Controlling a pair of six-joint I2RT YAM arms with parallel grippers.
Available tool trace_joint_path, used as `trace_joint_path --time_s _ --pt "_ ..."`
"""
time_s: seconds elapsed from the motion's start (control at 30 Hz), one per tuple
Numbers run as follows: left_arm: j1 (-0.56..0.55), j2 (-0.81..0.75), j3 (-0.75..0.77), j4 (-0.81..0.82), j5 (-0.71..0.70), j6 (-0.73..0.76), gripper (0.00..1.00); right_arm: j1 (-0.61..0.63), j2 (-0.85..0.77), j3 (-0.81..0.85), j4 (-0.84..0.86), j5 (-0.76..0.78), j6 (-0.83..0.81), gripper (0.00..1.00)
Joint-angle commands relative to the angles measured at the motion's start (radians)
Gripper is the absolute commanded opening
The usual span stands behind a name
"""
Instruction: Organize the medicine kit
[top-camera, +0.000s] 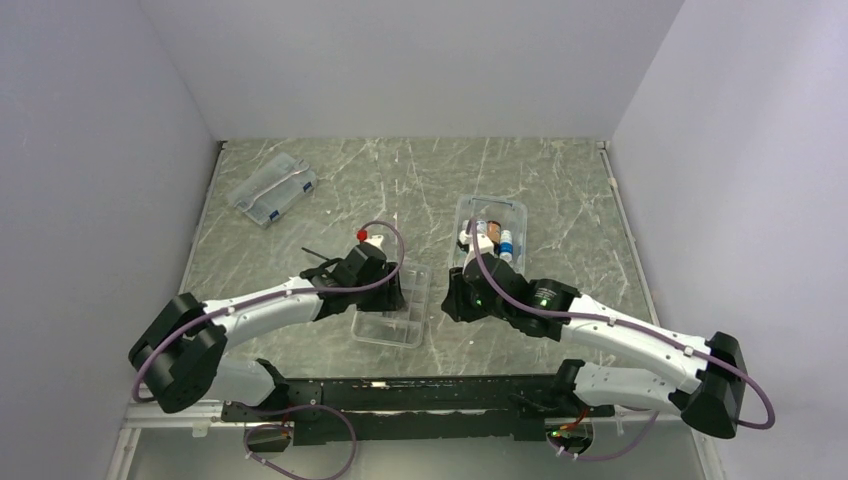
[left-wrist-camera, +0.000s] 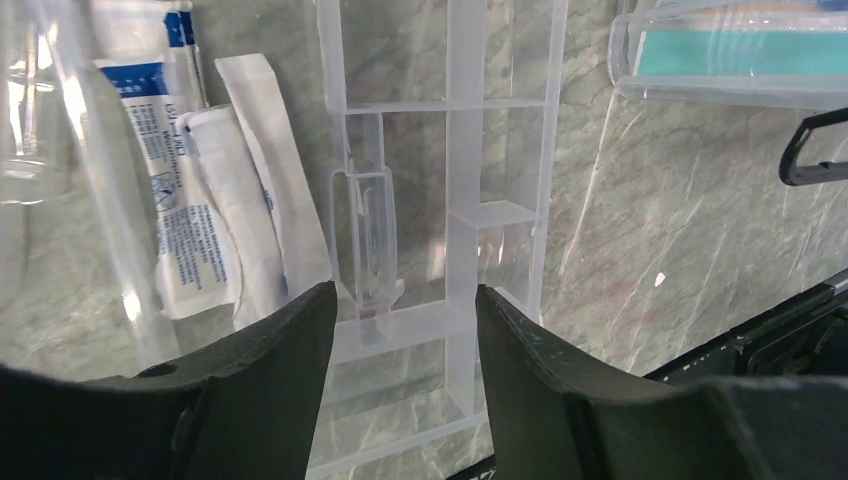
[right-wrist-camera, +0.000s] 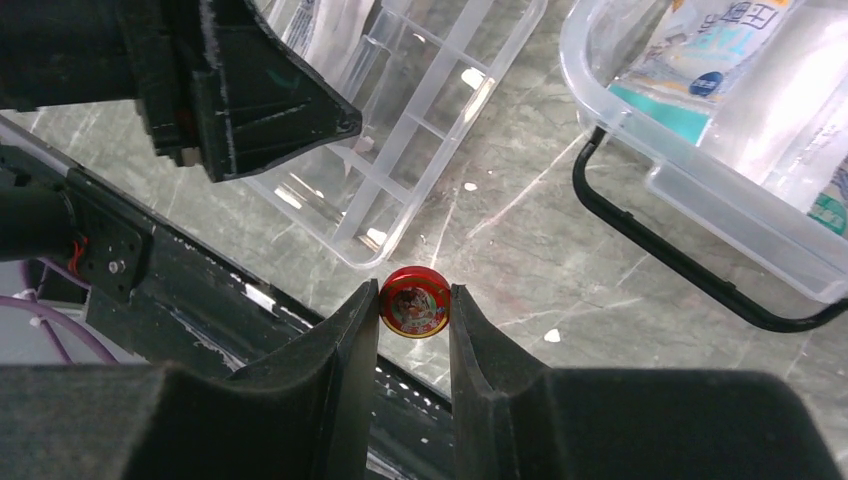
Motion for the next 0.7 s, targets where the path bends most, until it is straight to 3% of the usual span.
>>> trace_joint_path --time_s 0.0,0.2,0.47,0.5,0.53,0.57,0.67 --pt "-0.002 -0.059 0.023 -0.064 -0.050 0.046 0.60 0.019 0.036 -0.010 0.101 0.013 0.040 0.06" --pt "-0.003 -0.088 0.026 -0.076 -0.037 0.050 0.59 0.031 0.072 0.002 0.120 0.008 0.040 0.06" --pt "-0.003 -0.316 0.068 -0.265 -0.181 0.074 0.63 0.078 0.161 0.012 0.186 -0.002 0.058 0.06" --pt "-0.003 -0.349 0.072 -0.285 -0.198 0.077 0.70 0.083 0.176 0.019 0.196 -0.003 0.060 0.06" --pt "-0.003 -0.382 0.075 -0.308 -0.215 0.079 0.91 0.091 0.192 0.026 0.201 -0.003 0.060 0.06" --pt "-0.003 -0.425 0.078 -0.331 -0.238 0.080 0.98 0.102 0.209 0.036 0.206 -0.003 0.059 0.06" --pt "-0.003 -0.523 0.081 -0.390 -0.281 0.084 0.99 0.124 0.271 0.067 0.212 0.008 0.056 0.05"
